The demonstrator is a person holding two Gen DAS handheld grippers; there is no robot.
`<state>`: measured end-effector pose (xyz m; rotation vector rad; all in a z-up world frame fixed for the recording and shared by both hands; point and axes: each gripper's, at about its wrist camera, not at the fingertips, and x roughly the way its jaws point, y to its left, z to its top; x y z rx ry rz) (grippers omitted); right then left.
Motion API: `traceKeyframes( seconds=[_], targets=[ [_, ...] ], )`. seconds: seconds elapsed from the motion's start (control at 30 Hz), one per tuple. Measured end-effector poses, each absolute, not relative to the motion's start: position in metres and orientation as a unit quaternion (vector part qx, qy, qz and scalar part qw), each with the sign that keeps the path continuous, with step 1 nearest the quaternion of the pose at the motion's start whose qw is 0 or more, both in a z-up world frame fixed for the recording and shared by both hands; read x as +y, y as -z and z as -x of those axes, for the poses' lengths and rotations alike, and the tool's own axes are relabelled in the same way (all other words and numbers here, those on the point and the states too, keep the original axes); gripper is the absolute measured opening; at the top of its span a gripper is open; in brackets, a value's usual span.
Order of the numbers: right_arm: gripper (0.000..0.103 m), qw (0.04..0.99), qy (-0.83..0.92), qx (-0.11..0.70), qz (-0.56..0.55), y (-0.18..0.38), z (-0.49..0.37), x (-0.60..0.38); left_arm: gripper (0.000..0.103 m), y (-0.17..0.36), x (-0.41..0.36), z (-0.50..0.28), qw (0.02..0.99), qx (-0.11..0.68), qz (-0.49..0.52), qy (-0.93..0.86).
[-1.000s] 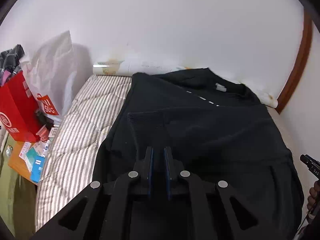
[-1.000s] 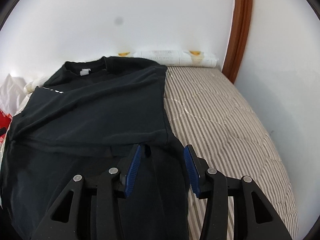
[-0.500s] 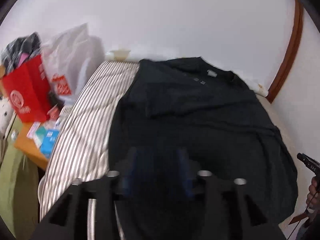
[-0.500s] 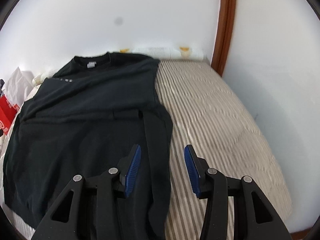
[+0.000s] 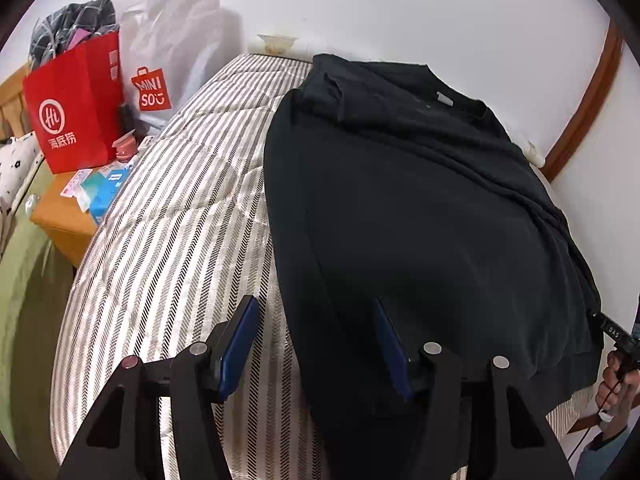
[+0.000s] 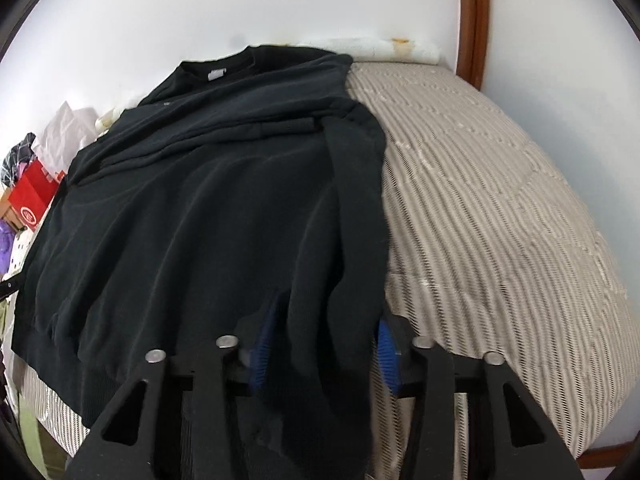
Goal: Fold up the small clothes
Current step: 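Grasp the sweatshirt side edge with the right tool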
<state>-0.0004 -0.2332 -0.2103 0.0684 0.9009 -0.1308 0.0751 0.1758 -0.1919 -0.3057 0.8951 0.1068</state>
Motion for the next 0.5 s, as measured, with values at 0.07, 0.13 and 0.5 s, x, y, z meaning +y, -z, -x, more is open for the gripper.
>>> traceKeyframes(
  seconds=[0.07,0.13,0.5],
  targets=[
    [0.025,0.901,0.065,0.426,-0.038,0.210,-0.002,-0.232,0.054,0.192,0.173,-0.074,0.890,0.427,0.148,-0.052],
    [0.016,0.903,0.059,0.424,-0.044,0.210,-0.004,-0.232,0.047,0.193,0.170,-0.074,0.893,0.422,0.144,-0.062],
    [0.009,0.912,0.051,0.401,-0.075,0.195,0.016,-0.260,0.006,0.186,0.168,-0.060,0.896,0.411,0.158,-0.051]
  ],
)
